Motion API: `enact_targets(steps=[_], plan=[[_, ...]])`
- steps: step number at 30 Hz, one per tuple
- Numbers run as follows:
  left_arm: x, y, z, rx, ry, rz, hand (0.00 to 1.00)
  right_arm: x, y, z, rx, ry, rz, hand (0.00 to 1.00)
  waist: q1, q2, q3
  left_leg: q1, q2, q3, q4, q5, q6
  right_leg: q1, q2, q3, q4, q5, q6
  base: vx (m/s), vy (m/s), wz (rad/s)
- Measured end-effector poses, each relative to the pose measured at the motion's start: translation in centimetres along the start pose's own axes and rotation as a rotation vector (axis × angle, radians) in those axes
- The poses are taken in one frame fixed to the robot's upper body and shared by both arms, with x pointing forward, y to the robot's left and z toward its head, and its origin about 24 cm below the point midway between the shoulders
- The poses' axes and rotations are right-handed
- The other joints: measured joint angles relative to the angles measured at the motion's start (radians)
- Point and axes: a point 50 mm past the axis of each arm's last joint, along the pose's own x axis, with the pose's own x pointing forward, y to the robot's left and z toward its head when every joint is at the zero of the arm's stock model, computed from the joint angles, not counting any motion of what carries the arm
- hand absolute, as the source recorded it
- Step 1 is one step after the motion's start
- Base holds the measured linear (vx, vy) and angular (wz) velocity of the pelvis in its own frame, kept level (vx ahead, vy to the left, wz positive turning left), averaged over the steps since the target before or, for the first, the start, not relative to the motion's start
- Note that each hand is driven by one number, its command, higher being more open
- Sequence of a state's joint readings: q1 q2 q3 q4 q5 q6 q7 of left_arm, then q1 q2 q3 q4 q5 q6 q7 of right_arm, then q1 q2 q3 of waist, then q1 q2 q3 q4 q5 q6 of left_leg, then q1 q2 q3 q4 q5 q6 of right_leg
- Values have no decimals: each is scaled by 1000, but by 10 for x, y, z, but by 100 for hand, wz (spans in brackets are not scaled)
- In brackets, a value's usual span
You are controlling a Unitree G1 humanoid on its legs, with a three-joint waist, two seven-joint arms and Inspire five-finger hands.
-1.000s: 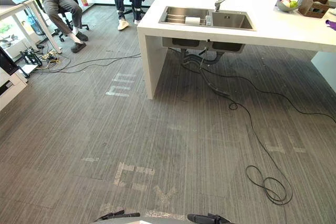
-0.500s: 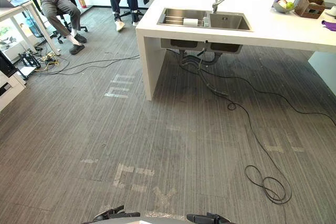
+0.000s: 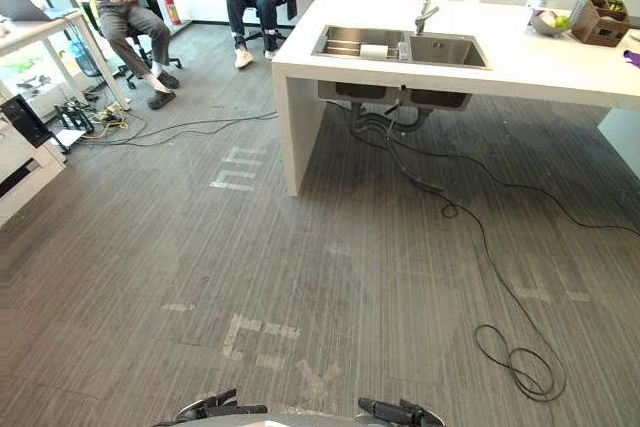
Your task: Walk over to the sink, pick up the cup, carry it to the dishwasher, place the cup inside the dishwasher, then close the dishwasher door
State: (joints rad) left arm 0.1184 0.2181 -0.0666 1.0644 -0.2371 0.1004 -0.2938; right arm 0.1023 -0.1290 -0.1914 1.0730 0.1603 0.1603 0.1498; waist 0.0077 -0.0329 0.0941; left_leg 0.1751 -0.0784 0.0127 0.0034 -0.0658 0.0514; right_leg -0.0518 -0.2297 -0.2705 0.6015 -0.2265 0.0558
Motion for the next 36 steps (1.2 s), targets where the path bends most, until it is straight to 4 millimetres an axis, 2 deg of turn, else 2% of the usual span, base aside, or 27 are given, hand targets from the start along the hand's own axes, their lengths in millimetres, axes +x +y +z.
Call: enact_targets(steps=[1, 4, 5, 6, 7, 9, 11, 13, 14, 15, 16, 17, 19, 20, 21, 22, 24, 25, 26, 27, 29, 30, 31, 32, 34, 35, 36], plan=[[0, 1, 1, 2, -1, 2, 100, 0, 1, 1, 2, -1, 0, 100, -1, -9, 2, 0, 0, -1, 4, -4, 1, 0, 1, 6, 5, -2, 2, 11, -32, -1], [0, 1, 2, -3, 5, -5, 100, 1, 2, 1, 15, -4, -1, 100, 0, -8, 9, 5, 20, 0, -21, 11, -13, 10, 28, 4, -32, -1, 3, 12, -73, -5], [0, 3, 7, 2, 1, -9, 100, 1, 1, 5, 49, -20, 0, 100, -4, -5, 39, 29, 28, -12, -24, 3, -1, -26, 31, 2, 43, -11, 8, 13, -102, -1], [0, 3, 7, 1, 7, -8, 100, 1, 2, 6, 73, -34, 3, 100, -12, 0, 44, 32, 38, -17, -23, 0, -2, -42, 45, 17, 41, -37, 11, 12, -144, 15], [1, 3, 6, 5, 17, -8, 100, 1, 3, 7, 93, -45, 6, 100, -25, 2, 46, 31, 66, -30, -16, -12, -11, -72, 88, 49, -12, -58, -7, 10, -149, 27], [2, 4, 9, 12, 23, -13, 100, 1, 5, 9, 124, -63, 16, 100, -28, -2, 58, 36, 106, -44, -1, -38, -41, -135, 124, 68, -73, -34, 6, 57, -169, 28], [0, 8, 12, 18, 12, -5, 100, 2, 10, 10, 129, -70, 34, 100, -27, -23, 75, 69, 134, -67, 15, -80, -80, -151, 119, 105, -249, 62, 26, 189, -257, 31], [-1, 11, 11, 2, 6, 4, 100, 2, 11, 9, 139, -69, 40, 100, -28, -37, 79, 102, 141, -87, 18, -110, -99, -140, 101, 82, -260, 161, 48, 308, -342, 35], [0, 8, 11, 0, 4, -2, 100, 2, 10, 9, 153, -72, 46, 100, -29, -32, 81, 115, 165, -92, 31, -131, -99, -143, 115, 65, -215, 151, 28, 337, -347, 29], [1, 5, 9, -3, 1, 2, 100, 2, 8, 10, 152, -77, 55, 100, -27, -11, 79, 118, 190, -93, 60, -161, -108, -145, 132, 50, -187, 128, -10, 335, -318, 15], [2, 2, 7, -22, -7, 7, 100, 1, 5, 12, 147, -81, 56, 100, -27, 11, 76, 108, 215, -93, 106, -189, -114, -142, 155, 40, -172, 104, -48, 345, -302, 3], [3, 0, 7, -45, -17, 14, 100, 1, 2, 11, 141, -78, 53, 100, -28, 23, 69, 70, 232, -94, 212, -215, -137, -136, 179, 27, -166, 78, -77, 413, -319, 3], [4, -2, 12, -72, -41, 24, 100, 0, 1, 9, 138, -67, 51, 100, -30, 31, 59, -13, 233, -95, 441, -228, -157, -108, 199, 16, -176, 47, -94, 353, -222, 1], [5, -6, 12, -98, -50, 22, 100, 0, -3, 6, 133, -53, 41, 100, -30, 52, 39, -67, 237, -98, 590, -213, -176, -87, 224, 11, -197, 35, -102, 382, -165, 1], [6, -7, 12, -124, -57, 35, 100, -1, -6, 5, 123, -44, 34, 100, -37, 70, 17, -120, 256, -98, 691, -170, -197, -69, 243, 0, -208, 21, -115, 403, -144, 3], [6, -7, 12, -139, -59, 36, 100, -2, -9, 4, 118, -39, 29, 100, -41, 71, 11, -139, 260, -97, 731, -142, -205, -59, 246, -4, -208, 17, -116, 429, -121, 12], [5, -4, 15, -190, -85, 59, 100, -3, -12, -2, 79, -16, 20, 100, -46, 78, 5, -230, 308, -60, 940, 38, -200, 53, 284, 1, -302, 12, -129, 528, -109, 9], [5, -3, 17, -197, -98, 67, 100, -3, -13, -3, 53, -9, 15, 100, -44, 83, 2, -265, 315, -48, 1008, 22, -194, 86, 293, 3, -334, 15, -131, 524, -82, -1], [5, -4, 24, -221, -131, 67, 100, -3, -13, -4, 37, 2, 11, 100, -36, 80, 4, -324, 302, -22, 1098, -59, -182, 148, 293, 13, -387, 21, -134, 345, -46, -9], [5, -5, 27, -236, -146, 64, 100, -3, -13, -4, 36, 7, 9, 100, -29, 77, 5, -347, 290, -5, 1118, -104, -170, 181, 290, 22, -413, 24, -134, 438, -25, -30], [7, -13, 37, -266, -201, 48, 100, 0, -7, 5, 17, 6, 10, 100, -4, 67, 13, -441, 228, 121, 995, -214, -102, 272, 247, 63, -486, 29, -125, 434, 35, -55], [7, -15, 40, -264, -212, 43, 100, 1, -5, 8, 17, 0, 15, 100, 2, 63, 16, -462, 213, 157, 912, -223, -86, 286, 234, 72, -495, 29, -124, 441, 78, -57], [8, -17, 43, -260, -227, 37, 100, 2, 0, 14, 17, -14, 27, 100, 7, 55, 21, -485, 179, 205, 698, -211, -86, 311, 204, 78, -508, 28, -114, 468, 96, -56], [8, -18, 41, -252, -222, 37, 100, 3, 5, 17, 19, -27, 39, 100, 8, 51, 24, -478, 145, 207, 424, -125, -79, 342, 179, 85, -519, 21, -94, 480, 106, -58], [9, -20, 34, -257, -220, 41, 100, 4, 12, 18, 21, -47, 59, 100, 16, 64, 34, -483, 146, 135, 186, 1, -86, 404, 175, 131, -552, -2, -61, 512, 202, -66], [8, -18, 39, -242, -249, 56, 100, 4, 17, 15, 22, -42, 70, 100, 32, 65, 39, -500, 145, 125, 250, 97, -85, 441, 166, 164, -565, -25, -47, 517, 284, -63], [8, -19, 42, -235, -271, 67, 100, 5, 19, 16, 11, -43, 73, 100, 35, 64, 42, -500, 137, 125, 272, 117, -76, 450, 155, 179, -563, -27, -50, 488, 323, -44]])
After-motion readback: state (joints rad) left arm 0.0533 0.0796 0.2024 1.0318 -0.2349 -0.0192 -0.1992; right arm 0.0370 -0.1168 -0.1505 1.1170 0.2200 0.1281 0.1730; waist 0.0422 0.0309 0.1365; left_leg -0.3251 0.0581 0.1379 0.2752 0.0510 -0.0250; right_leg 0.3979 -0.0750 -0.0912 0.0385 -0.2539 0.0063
